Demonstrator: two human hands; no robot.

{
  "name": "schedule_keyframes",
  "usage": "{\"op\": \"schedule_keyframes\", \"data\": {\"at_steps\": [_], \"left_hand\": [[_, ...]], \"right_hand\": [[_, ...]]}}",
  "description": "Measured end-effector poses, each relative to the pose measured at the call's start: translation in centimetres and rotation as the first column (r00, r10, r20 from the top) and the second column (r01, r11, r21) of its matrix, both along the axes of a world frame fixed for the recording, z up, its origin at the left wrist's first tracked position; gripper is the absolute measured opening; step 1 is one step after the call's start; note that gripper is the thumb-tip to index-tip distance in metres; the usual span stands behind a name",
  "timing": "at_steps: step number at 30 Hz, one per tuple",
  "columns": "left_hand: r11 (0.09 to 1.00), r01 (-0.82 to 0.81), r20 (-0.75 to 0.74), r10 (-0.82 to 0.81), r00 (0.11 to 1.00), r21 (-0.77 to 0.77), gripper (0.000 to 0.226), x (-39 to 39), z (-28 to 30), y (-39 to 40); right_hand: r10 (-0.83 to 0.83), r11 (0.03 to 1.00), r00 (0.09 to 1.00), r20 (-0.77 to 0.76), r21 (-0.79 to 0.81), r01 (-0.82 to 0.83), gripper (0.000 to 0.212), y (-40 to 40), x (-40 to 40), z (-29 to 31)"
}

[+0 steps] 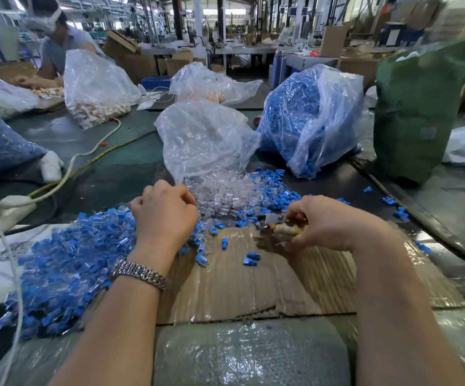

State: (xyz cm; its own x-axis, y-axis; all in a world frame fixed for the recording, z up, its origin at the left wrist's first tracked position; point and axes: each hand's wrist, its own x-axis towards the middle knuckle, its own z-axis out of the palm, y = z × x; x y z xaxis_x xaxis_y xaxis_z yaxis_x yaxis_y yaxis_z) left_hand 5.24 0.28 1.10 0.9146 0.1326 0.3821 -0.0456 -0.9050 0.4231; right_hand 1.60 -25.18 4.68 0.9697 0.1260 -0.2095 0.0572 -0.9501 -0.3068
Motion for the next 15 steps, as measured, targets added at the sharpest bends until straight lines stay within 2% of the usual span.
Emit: {"op": "schedule_keyframes", "data": {"at_steps": [3, 6, 10, 12, 15], "left_hand": [[0.988, 0.148, -0.006, -0.148, 0.989, 0.034, 0.021, 0.2, -0.2, -1.0], [0.933, 0.348, -0.089, -0.341, 0.936, 0.09, 0.022, 0.2, -0.9, -3.1], [0.892, 0.43, -0.157, -0.408, 0.899, 0.141, 0.017, 0.4, -1.5, -4.3], [0.89, 0.432, -0.148, -0.412, 0.899, 0.148, 0.014, 0.5, -1.7, -4.3], [0.896, 0.413, -0.118, -0.398, 0.91, 0.164, 0.018, 0.6, -1.9, -4.2]], "right_hand": [[-0.01, 0.995, 0.998, -0.064, -0.098, 0.004, 0.047, -0.1, 0.0, 0.2], [-0.042, 0.994, 0.995, -0.091, -0.104, 0.032, 0.054, -0.1, -0.1, 0.3], [-0.072, 0.995, 0.988, -0.133, -0.076, 0.062, 0.054, 0.0, 0.0, 0.1], [-0.105, 0.994, 0.991, -0.084, -0.043, 0.102, 0.052, 0.2, 0.2, -0.2], [-0.166, 0.985, 0.974, 0.157, 0.08, 0.155, 0.042, 1.4, 1.0, -0.6]]}}
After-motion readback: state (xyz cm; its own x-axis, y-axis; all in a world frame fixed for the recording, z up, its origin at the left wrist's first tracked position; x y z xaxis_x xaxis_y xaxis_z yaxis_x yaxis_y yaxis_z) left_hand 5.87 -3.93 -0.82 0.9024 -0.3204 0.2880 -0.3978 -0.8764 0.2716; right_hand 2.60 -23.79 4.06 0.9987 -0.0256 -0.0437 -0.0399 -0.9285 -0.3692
